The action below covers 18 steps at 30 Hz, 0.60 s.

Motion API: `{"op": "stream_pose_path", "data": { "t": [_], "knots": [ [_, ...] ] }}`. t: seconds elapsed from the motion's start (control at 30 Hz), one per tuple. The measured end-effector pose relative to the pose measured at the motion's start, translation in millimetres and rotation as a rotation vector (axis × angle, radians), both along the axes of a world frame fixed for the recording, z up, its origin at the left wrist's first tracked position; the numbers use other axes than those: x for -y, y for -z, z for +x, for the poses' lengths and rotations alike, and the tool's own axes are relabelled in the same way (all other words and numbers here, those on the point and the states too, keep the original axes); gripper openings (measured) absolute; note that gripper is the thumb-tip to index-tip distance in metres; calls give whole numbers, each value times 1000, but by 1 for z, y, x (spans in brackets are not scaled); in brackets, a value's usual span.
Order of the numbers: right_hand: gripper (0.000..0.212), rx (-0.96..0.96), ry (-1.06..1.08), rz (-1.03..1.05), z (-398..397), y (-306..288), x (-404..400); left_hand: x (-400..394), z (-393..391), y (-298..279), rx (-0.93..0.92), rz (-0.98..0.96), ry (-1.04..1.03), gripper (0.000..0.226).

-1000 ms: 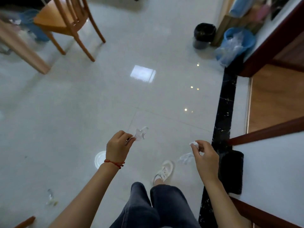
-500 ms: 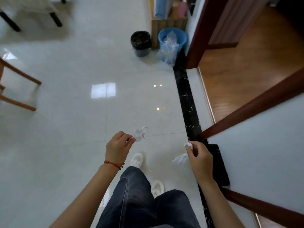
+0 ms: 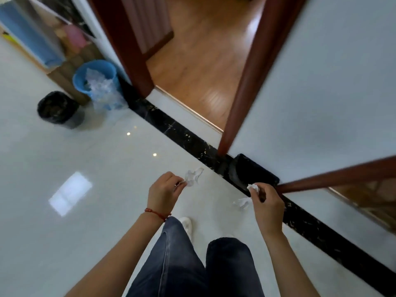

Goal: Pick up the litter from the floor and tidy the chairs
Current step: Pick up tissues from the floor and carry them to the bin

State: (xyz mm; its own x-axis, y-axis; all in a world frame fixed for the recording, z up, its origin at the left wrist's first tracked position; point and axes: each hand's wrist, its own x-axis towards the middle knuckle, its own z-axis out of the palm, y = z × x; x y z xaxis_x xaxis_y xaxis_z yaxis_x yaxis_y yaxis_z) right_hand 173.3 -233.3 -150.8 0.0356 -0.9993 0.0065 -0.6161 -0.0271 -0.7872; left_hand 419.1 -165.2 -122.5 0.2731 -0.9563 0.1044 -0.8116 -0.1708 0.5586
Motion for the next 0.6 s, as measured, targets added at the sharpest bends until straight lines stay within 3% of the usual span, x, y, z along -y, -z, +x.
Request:
{"op": "stream_pose_path", "data": {
  "t": [0.23, 0.6],
  "knots": [
    [9, 39, 264, 28, -32, 14, 4, 69, -34, 20, 0, 22, 246, 14],
    [8, 24, 364, 9, -95, 74, 53, 137, -121, 83, -66, 19, 321, 12]
  ]
}}
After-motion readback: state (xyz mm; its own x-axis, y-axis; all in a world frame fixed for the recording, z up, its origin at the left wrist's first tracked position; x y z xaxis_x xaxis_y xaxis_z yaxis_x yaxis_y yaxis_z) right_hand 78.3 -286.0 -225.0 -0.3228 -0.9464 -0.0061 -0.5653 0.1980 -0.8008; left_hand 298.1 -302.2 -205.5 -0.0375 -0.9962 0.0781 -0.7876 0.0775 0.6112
